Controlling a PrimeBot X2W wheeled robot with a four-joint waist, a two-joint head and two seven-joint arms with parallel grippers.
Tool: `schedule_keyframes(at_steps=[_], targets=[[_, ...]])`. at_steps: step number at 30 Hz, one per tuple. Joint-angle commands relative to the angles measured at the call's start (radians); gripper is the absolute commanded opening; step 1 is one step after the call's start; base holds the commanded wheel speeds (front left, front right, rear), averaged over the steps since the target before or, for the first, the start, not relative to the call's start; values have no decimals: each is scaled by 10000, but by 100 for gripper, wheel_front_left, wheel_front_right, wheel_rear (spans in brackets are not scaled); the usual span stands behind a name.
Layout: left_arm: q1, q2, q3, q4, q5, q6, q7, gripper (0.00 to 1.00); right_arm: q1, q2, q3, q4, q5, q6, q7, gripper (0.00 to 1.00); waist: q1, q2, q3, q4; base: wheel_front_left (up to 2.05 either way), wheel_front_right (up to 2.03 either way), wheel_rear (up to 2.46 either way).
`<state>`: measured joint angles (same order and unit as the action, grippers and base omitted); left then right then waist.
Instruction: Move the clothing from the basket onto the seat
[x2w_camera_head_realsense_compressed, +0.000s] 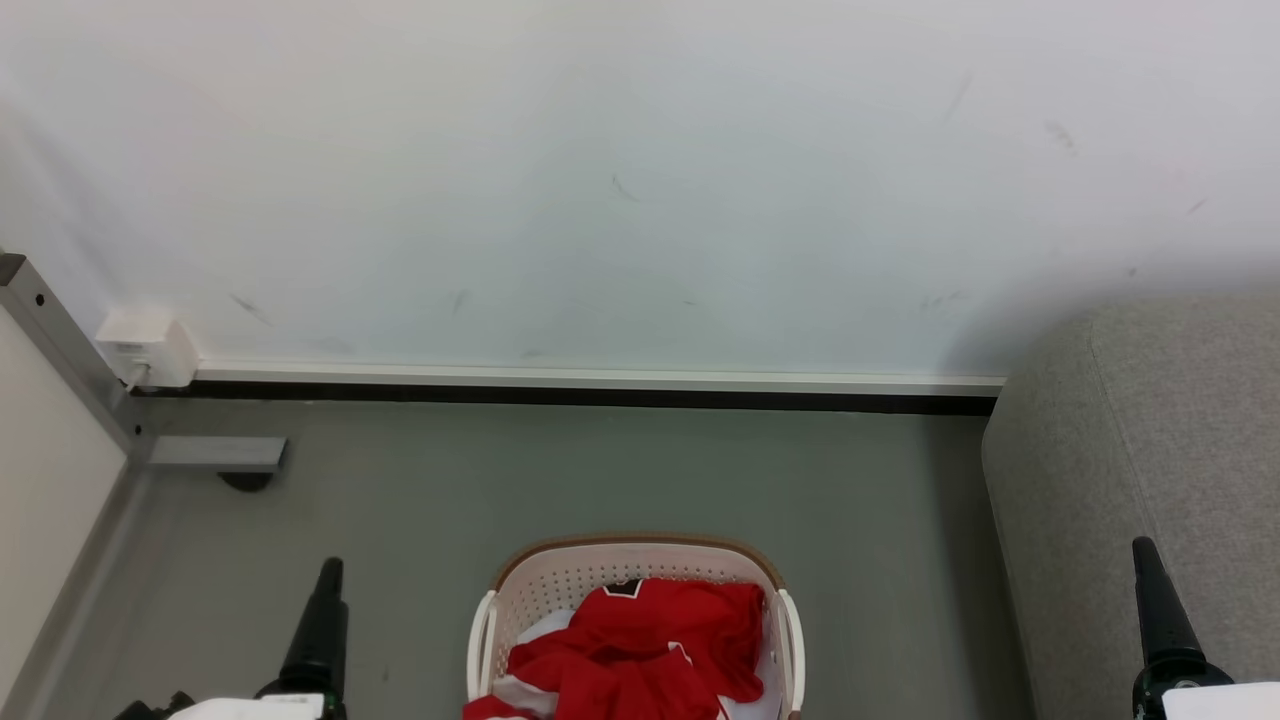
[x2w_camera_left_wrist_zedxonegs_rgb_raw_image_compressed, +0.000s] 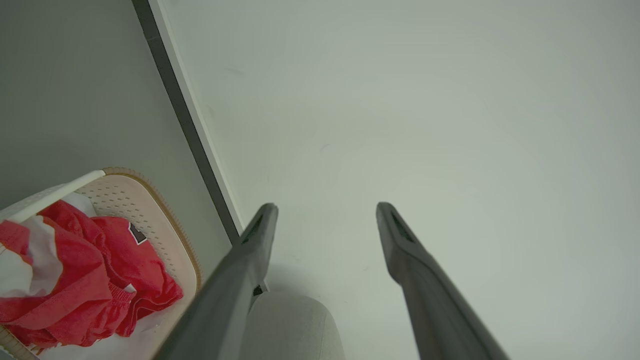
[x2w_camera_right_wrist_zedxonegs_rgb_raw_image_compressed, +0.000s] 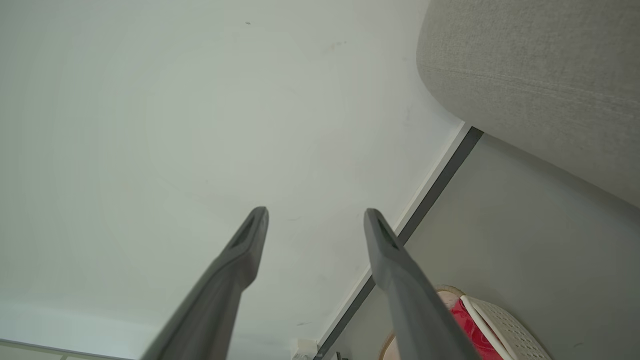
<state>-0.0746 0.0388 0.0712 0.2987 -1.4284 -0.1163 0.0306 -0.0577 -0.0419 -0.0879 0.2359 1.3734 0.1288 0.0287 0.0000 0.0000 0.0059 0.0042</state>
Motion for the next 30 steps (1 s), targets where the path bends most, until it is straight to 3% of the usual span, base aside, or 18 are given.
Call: schedule_keyframes(at_steps=[1, 30], targets=[[-232, 71, -36, -160, 453, 61, -135, 100, -76, -128, 21, -279, -468, 18, -113, 100, 0, 0, 4, 4, 0, 0, 0], [-53, 104, -869, -401, 5713, 1086, -1210, 100, 170, -733, 749, -924, -6502, 23, -1190, 100, 0, 0, 40, 74, 0, 0, 0]])
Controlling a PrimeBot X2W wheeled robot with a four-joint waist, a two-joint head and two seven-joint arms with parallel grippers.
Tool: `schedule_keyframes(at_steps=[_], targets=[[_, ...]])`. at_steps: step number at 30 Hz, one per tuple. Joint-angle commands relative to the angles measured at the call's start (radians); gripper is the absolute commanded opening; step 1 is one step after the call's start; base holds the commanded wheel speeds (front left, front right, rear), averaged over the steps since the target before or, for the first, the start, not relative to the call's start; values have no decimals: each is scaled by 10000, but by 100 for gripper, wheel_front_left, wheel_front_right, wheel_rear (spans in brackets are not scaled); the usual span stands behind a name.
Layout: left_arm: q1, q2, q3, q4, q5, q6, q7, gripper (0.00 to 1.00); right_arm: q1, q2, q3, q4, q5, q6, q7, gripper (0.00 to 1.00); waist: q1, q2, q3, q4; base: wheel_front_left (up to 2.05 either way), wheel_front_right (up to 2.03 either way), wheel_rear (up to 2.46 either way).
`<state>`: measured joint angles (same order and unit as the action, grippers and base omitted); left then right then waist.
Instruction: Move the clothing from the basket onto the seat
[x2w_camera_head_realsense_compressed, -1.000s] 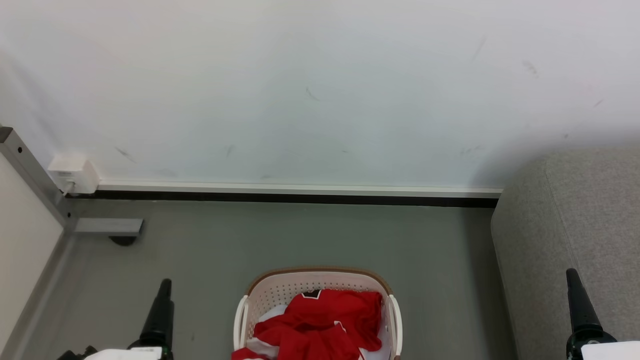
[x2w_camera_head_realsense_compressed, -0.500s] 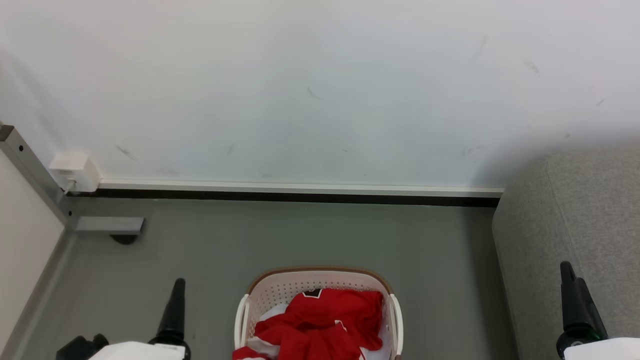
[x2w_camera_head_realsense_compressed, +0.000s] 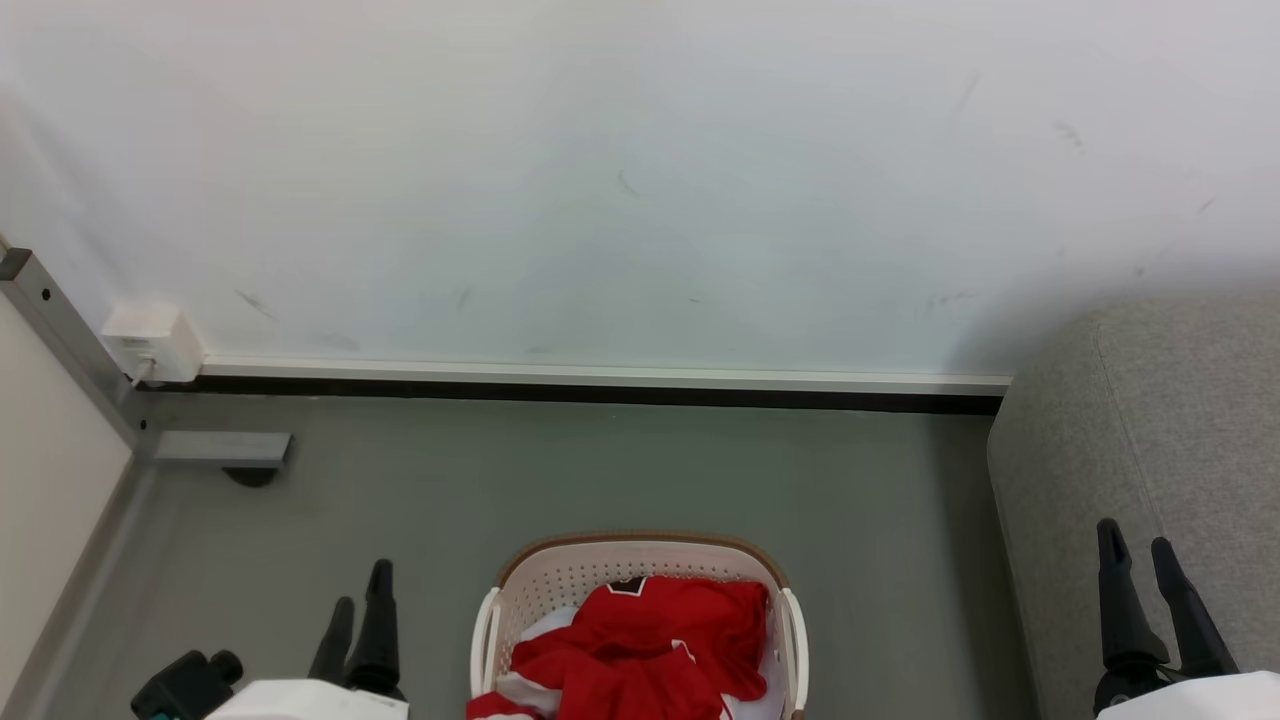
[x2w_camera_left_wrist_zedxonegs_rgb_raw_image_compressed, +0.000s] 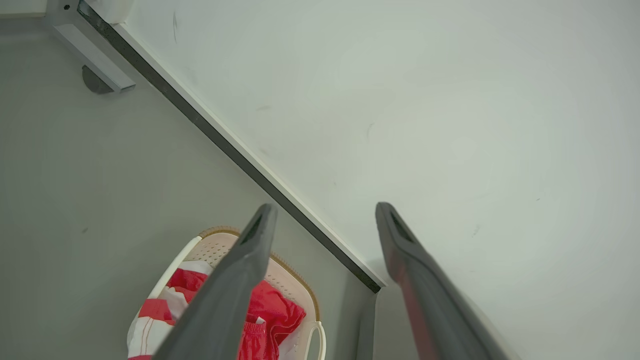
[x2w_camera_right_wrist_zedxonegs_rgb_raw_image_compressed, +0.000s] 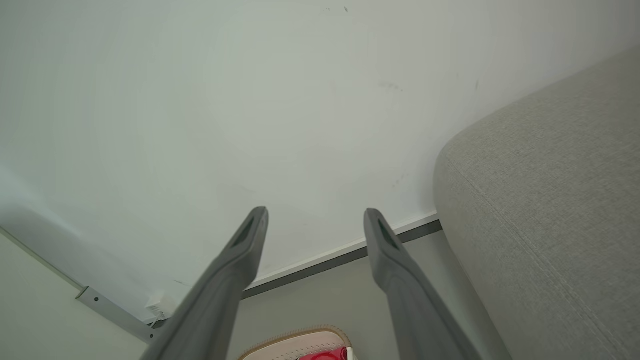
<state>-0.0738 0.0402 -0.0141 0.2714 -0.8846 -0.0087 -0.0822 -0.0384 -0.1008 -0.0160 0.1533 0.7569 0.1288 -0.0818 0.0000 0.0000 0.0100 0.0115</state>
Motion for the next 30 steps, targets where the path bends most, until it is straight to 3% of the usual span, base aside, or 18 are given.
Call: schedule_keyframes(at_steps=[1, 15, 30], targets=[[-53, 92, -36, -127, 450, 30, -114, 100, -15, -164, 36, -56, -531, 23, -121, 100, 0, 0, 1, 4, 0, 0, 0], [50, 103, -193, -34, 2684, 256, -529, 100, 24, -323, 283, 258, -2612, 25, -540, 100, 0, 0, 4, 56, 0, 0, 0], [110, 113, -367, -31, 4496, 452, -907, 100, 106, -291, 319, 387, -3923, 28, -904, 100, 0, 0, 9, 100, 0, 0, 0]])
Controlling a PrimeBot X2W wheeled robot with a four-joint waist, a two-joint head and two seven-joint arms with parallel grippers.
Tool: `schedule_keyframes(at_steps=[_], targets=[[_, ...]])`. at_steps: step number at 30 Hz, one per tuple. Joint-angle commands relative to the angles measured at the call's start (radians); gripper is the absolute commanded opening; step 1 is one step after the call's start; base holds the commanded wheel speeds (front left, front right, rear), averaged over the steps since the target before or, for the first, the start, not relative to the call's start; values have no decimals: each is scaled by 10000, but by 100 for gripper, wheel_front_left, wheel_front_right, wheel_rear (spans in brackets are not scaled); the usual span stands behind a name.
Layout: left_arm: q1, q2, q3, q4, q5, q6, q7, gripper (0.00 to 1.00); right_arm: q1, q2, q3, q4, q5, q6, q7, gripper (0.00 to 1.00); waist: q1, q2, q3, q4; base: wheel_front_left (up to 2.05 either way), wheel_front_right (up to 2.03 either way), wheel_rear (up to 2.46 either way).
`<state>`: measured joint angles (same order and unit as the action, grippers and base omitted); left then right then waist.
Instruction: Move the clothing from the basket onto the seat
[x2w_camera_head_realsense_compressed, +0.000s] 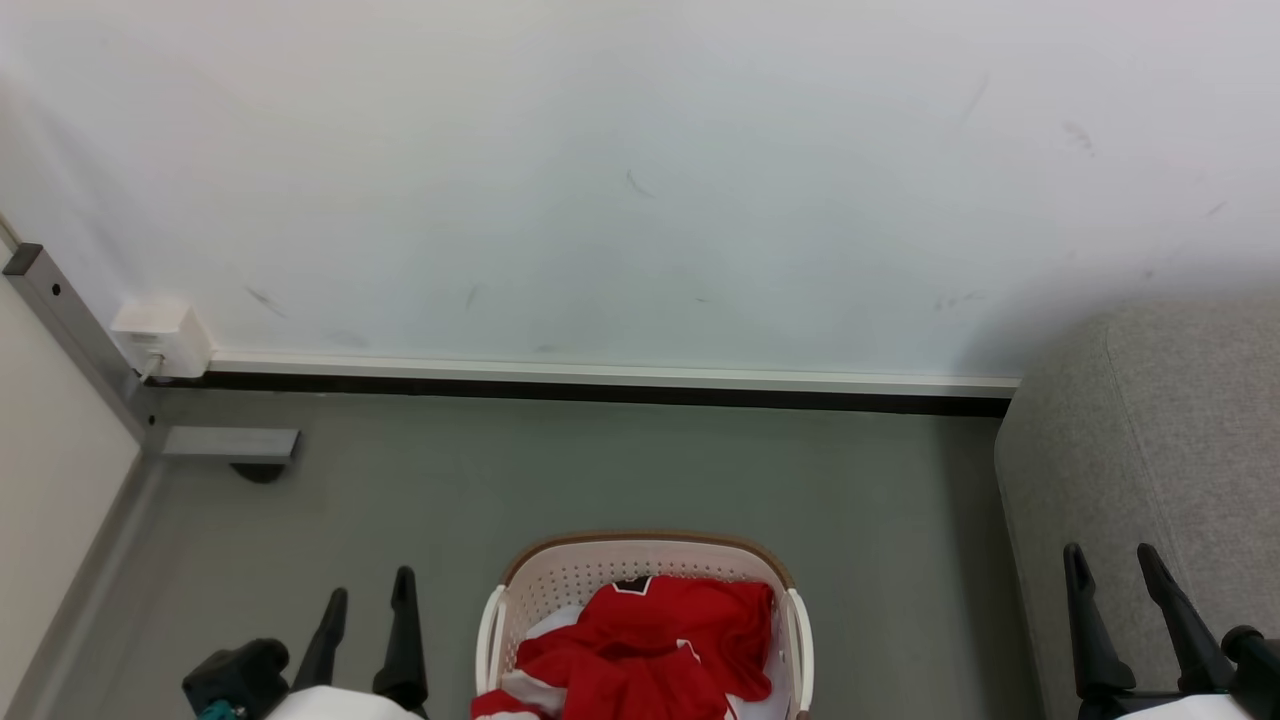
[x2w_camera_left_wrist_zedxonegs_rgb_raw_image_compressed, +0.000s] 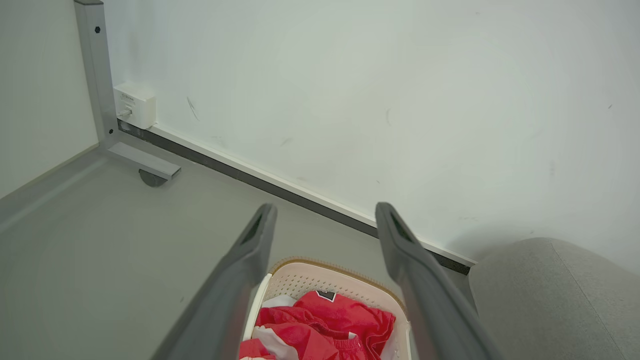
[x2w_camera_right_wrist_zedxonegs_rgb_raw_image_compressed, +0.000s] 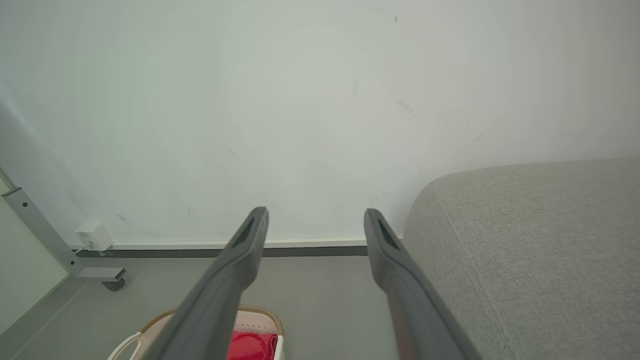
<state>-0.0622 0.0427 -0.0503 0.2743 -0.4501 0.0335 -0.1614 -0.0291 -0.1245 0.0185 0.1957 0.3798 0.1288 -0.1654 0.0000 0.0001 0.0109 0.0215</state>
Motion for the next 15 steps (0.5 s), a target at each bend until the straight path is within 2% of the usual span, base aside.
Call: schedule_keyframes(at_steps=[1, 15], targets=[[1, 90, -8, -61, 267, 43, -148, 100, 22, -46, -41, -32, -200, 28, -85, 100, 0, -1, -2, 6, 0, 0, 0], [82, 99, 57, -219, 1680, 203, -447, 100, 176, 105, -103, -133, -1013, 30, -410, 100, 0, -1, -9, 61, 0, 0, 0]])
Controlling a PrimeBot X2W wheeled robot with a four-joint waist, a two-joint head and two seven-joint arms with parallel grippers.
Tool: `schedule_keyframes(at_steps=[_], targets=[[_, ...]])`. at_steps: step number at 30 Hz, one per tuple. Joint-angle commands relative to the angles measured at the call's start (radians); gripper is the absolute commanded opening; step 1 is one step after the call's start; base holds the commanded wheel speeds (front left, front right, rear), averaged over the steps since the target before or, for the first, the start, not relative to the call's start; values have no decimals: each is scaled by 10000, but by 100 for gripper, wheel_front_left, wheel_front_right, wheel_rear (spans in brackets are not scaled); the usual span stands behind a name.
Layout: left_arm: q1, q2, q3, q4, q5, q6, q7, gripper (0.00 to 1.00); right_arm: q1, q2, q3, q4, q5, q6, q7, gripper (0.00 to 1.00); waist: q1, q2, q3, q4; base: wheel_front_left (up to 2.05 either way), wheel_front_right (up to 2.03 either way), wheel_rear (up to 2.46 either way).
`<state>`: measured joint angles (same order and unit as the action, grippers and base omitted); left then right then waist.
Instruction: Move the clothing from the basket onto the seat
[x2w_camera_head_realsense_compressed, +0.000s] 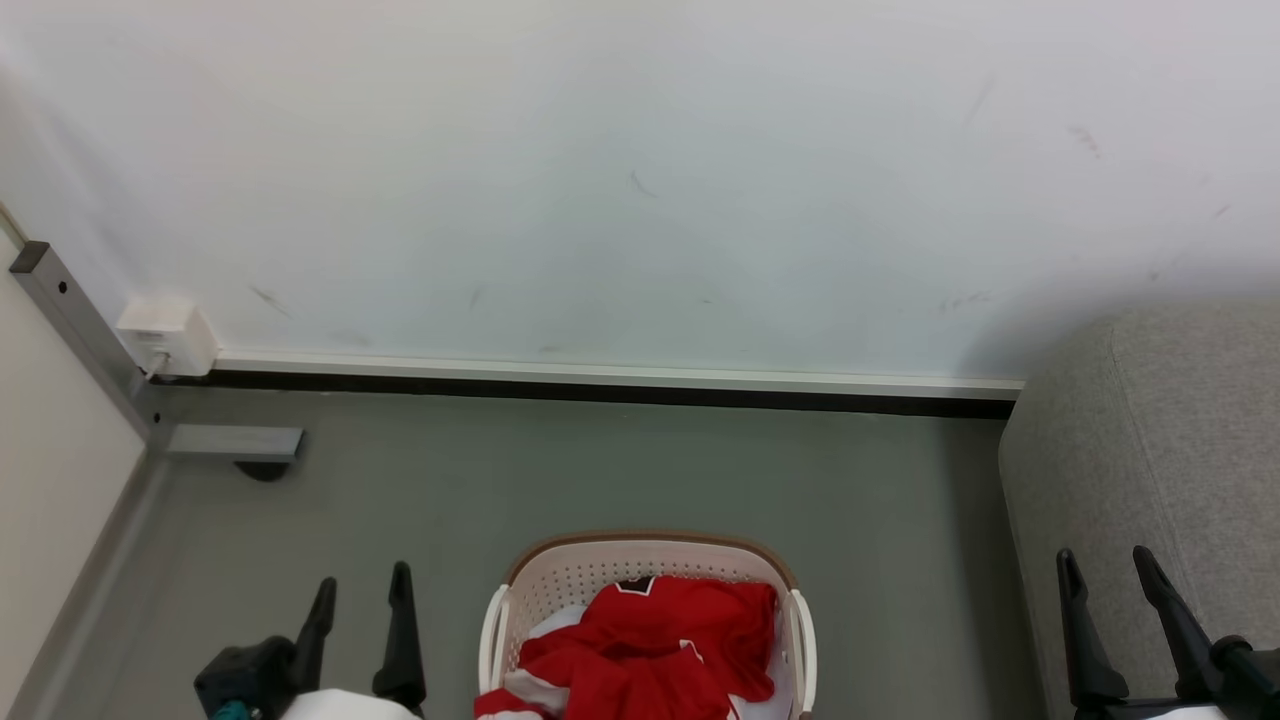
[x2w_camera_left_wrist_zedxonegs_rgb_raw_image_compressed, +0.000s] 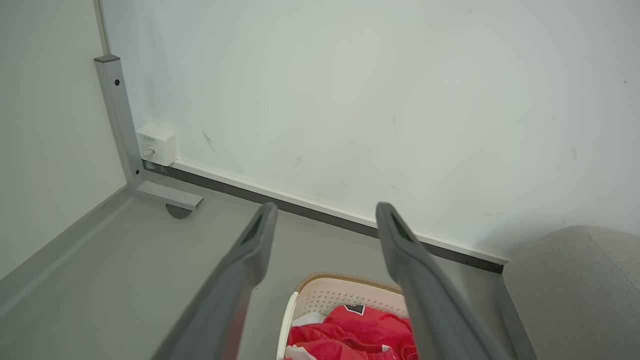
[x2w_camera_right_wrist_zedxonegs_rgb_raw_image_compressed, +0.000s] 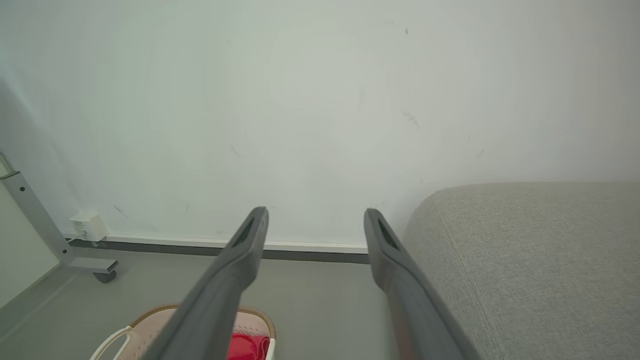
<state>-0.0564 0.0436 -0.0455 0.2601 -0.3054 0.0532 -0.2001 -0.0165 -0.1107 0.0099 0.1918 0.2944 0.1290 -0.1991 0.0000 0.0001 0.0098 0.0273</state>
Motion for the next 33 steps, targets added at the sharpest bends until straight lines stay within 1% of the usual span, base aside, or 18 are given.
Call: schedule_keyframes(at_steps=[1, 8, 12, 18, 22, 33], targets=[[31, 90, 1, -85, 331, 23, -72, 100, 58, -27, -15, -95, -209, 27, -85, 100, 0, -1, 3, 7, 0, 0, 0], [97, 95, -14, -82, 912, 102, -240, 100, 124, 1, -58, -80, -571, 28, -241, 100, 0, -1, 10, 60, 0, 0, 0], [148, 96, -60, -47, 1178, 55, -315, 100, 157, 14, -38, -37, -807, 29, -321, 100, 0, -1, 2, 84, 0, 0, 0], [164, 99, -159, 61, 1630, -334, -441, 100, 168, 38, -18, -40, -1153, 30, -422, 100, 0, -1, 19, 90, 0, 0, 0], [183, 97, -179, 15, 1732, -610, -506, 100, 191, 35, -23, -35, -1397, 30, -517, 100, 0, -1, 23, 96, 0, 0, 0], [234, 97, -165, -96, 2366, -1232, -652, 100, 233, 14, 2, 32, -2007, 32, -672, 100, 0, -1, 42, 100, 0, 0, 0]])
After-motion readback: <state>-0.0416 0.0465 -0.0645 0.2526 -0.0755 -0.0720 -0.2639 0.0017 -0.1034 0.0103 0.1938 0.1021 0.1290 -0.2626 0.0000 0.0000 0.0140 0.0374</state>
